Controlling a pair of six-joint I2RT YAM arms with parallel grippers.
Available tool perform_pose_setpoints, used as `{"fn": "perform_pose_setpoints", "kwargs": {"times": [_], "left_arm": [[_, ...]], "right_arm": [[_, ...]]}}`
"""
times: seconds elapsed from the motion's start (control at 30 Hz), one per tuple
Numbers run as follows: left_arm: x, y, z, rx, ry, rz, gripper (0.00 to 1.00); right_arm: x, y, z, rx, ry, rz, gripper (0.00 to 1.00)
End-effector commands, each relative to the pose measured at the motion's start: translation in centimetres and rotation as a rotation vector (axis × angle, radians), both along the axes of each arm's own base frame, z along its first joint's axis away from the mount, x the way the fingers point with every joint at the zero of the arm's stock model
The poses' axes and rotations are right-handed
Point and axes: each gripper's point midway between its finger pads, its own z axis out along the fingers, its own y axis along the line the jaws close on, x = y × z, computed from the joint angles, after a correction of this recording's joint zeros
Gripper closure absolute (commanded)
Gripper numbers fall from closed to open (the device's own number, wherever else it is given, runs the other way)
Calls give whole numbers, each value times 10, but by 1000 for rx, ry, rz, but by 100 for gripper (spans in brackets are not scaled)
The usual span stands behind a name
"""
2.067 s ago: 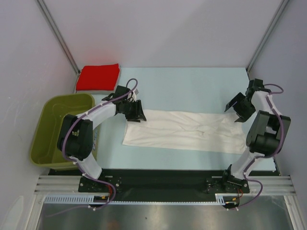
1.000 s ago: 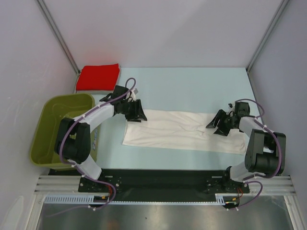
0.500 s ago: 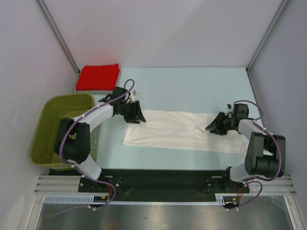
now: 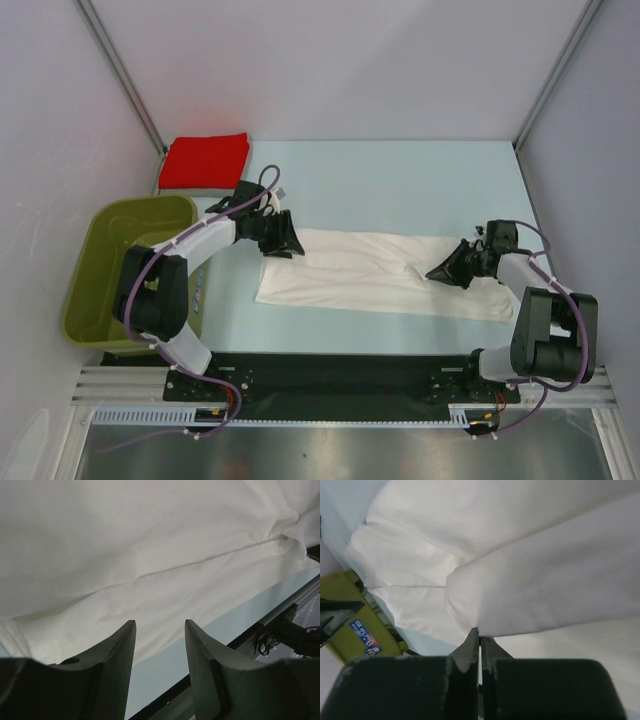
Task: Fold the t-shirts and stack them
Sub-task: Fold the tshirt
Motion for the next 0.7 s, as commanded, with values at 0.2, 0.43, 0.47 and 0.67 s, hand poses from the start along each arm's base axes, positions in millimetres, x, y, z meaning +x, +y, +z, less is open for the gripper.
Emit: {"fn": "perform_pose_setpoints", "kwargs": {"times": [0.2,0.43,0.47,0.67], "left_arm": [[4,-6,4,-44,-11,-15,50],[1,-7,2,-57,-1,-18,50],[0,-6,2,-56,-1,-19,50],[-3,-5,3,-58,-4,-18,50]], "right_arm": [[-44,18,15,95,180,-128,100],[-49,20,3,85,218,-177,100],[-50,23,2,82,221,-171,100],[-54,28,-9,64,273,-211,92]]}}
